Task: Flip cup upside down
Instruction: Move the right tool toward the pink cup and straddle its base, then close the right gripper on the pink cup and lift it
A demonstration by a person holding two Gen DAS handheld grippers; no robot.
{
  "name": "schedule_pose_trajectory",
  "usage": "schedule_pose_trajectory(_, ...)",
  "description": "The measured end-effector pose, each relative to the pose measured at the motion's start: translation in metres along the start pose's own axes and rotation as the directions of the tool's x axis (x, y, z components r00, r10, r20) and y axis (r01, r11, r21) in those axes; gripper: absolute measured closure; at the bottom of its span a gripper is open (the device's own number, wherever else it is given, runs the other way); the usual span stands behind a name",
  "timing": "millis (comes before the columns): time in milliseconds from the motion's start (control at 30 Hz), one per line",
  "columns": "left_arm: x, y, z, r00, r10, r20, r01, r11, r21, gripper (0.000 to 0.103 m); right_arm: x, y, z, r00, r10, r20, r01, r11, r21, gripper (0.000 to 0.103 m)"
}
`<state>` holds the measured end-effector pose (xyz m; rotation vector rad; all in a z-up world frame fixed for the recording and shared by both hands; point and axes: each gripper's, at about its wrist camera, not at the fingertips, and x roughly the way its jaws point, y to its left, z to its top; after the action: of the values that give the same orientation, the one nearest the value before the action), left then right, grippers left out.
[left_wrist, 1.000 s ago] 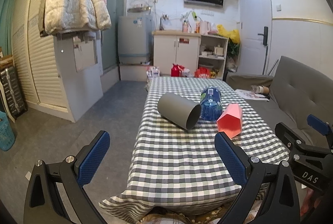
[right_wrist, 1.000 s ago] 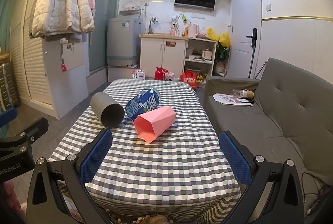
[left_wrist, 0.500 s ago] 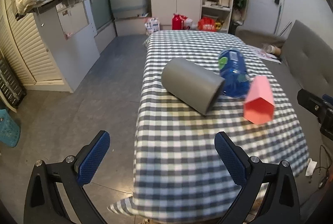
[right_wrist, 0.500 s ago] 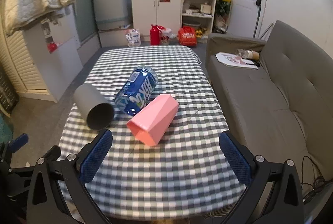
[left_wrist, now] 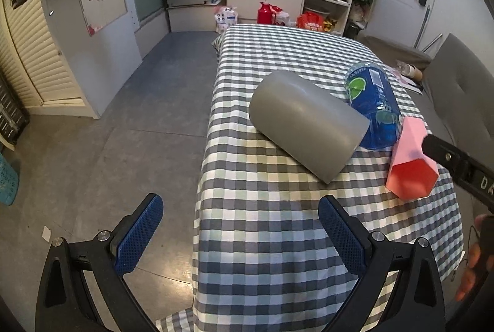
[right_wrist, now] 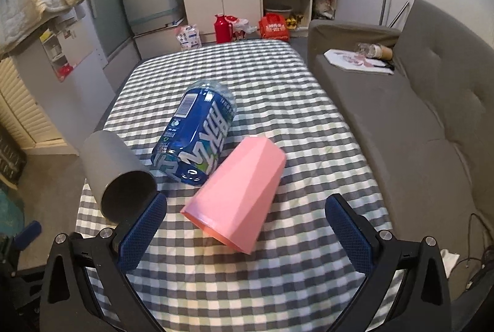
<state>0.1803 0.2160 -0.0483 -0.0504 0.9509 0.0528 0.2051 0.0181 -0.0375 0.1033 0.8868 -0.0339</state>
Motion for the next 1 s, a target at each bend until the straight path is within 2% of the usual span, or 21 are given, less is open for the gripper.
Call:
schedule_pose_trajectory(267, 0.010, 0.011, 0.005, 1.000, -0.013, -0.011, 0.012, 1.000, -0.017, 0.000, 0.033, 0.009, 0.004, 0.999, -0.023, -0.042, 0.022, 1.000, -0.013, 0.001)
schedule_pose_trajectory(333, 0.009, 0.012, 0.005, 1.000, -0.012, -0.012, 0.012, 1.000, -0.019, 0.000, 0.042, 0.008, 0.002, 0.998, -0.011, -0.068, 0.011, 1.000, -0.009, 0.013)
schedule_pose_trajectory(433, 0.009, 0.013, 0.005, 1.000, -0.012, -0.007, 0.012, 1.000, -0.021, 0.000, 0.048, 0.007, -0.003, 0.995, 0.040, -0.094, -0.041, 0.999, -0.010, 0.025)
schedule_pose_trajectory(700, -0.002, 0.014, 0.000, 1.000, -0.001, -0.003, 0.001, 1.000, -0.024, 0.000, 0.029, 0.006, -0.020, 0.992, 0.051, -0.114, -0.056, 0.997, -0.047, 0.027)
schedule_pose_trajectory(800, -0.010, 0.015, -0.007, 1.000, 0.004, 0.003, -0.004, 1.000, -0.025, 0.000, 0.015, 0.009, -0.036, 0.987, 0.082, -0.136, -0.090, 0.994, -0.060, 0.028)
schedule_pose_trajectory(1000, -0.030, 0.016, -0.020, 1.000, 0.013, 0.011, -0.013, 1.000, -0.021, 0.000, -0.016, 0.028, -0.071, 0.980, 0.124, -0.155, -0.151, 0.974, -0.172, 0.028)
